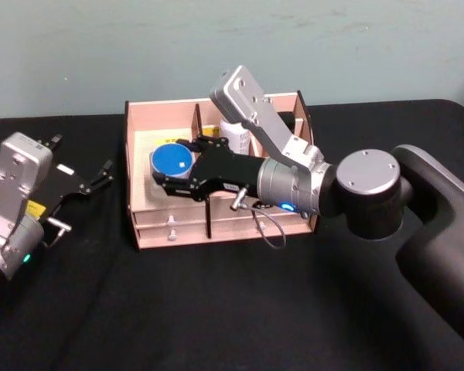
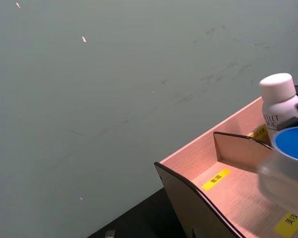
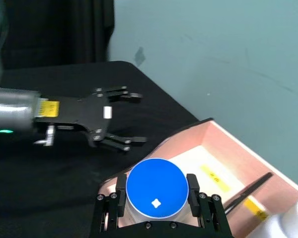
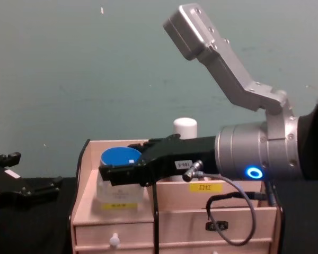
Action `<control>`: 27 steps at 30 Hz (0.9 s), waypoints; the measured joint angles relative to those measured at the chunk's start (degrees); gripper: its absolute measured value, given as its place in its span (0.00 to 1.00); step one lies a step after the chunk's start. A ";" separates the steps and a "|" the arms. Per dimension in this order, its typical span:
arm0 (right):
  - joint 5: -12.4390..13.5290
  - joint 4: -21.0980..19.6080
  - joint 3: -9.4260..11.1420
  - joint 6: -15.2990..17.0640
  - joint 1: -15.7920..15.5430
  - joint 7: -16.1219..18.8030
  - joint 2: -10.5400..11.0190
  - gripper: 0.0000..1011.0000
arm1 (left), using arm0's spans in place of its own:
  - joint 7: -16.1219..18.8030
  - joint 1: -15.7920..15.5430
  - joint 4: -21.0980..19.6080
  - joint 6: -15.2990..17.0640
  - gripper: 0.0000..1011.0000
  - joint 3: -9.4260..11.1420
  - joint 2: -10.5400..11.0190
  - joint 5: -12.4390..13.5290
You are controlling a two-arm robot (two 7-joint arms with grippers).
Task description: Pick up the facial cleanser and watermelon frost from the table and place them into the tiered storage box.
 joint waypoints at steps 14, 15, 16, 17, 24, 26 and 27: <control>-1.58 6.97 1.06 -2.76 2.65 -0.22 -3.44 0.72 | 0.00 0.00 0.01 0.00 1.00 0.00 0.00 0.00; -1.66 7.42 1.12 -2.91 2.81 -0.15 -3.70 0.72 | 0.00 0.00 0.00 0.00 1.00 0.00 0.00 0.00; -1.69 7.60 1.14 -2.98 2.85 -0.08 -3.81 0.72 | 0.00 0.00 0.00 0.00 1.00 0.00 0.00 0.00; -1.74 7.82 1.16 -3.04 2.91 -0.03 -3.92 0.72 | 0.00 0.00 0.00 0.00 1.00 0.00 0.00 0.00; -2.05 9.52 1.19 -3.16 3.21 0.41 -4.86 0.72 | 0.00 0.00 0.00 0.00 1.00 0.00 0.00 0.00; -2.09 9.97 1.21 -3.12 3.22 0.41 -5.10 0.72 | 0.00 0.00 0.00 0.00 1.00 0.00 0.00 0.00; -2.12 10.17 1.23 -3.10 3.22 0.41 -5.19 0.72 | 0.00 0.00 0.00 0.00 1.00 0.00 0.00 0.00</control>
